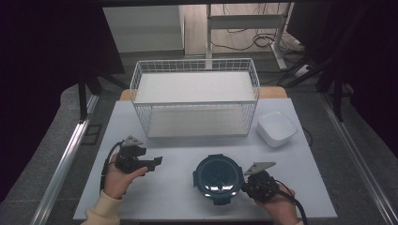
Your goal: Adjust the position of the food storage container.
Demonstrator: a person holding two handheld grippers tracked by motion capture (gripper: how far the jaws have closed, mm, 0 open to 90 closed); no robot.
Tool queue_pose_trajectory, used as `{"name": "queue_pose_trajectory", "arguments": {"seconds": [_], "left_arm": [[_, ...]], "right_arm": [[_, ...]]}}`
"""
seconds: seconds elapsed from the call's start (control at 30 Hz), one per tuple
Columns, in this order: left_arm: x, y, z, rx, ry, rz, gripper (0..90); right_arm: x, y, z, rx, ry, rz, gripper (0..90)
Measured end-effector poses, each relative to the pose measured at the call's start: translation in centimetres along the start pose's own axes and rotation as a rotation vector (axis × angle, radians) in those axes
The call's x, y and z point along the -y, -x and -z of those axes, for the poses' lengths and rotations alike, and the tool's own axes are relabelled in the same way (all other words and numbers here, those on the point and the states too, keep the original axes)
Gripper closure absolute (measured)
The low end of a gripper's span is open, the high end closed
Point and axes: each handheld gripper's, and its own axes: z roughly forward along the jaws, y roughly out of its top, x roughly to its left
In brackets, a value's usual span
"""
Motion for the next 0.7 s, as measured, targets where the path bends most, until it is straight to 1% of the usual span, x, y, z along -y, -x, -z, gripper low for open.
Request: {"name": "queue_pose_trajectory", "arguments": {"seconds": [0.27, 0.33, 0.47, 0.63, 0.7], "left_arm": [[0.0, -0.1, 0.1, 0.002, 0.005, 0.004, 23.2], [0.0, -0.1, 0.1, 0.003, 0.007, 0.005, 23.2], [0.0, -0.2, 0.2, 0.007, 0.014, 0.006, 23.2], [0.0, -0.2, 0.1, 0.010, 0.010, 0.007, 23.2], [0.0, -0.2, 0.1, 0.011, 0.009, 0.008, 23.2]], "right_arm": [[-1.1, -1.1, -0.8, -0.024, -0.008, 0.017, 89.6], [-1.9, -1.7, -1.4, -0.035, -0.010, 0.030, 89.6], [-3.2, -2.3, -2.3, -0.043, -0.018, 0.056, 89.6], [-4.3, -2.4, -3.2, -0.060, -0.022, 0.059, 89.6], [-4.5, -2.3, -3.3, -0.061, -0.022, 0.056, 89.6]]}}
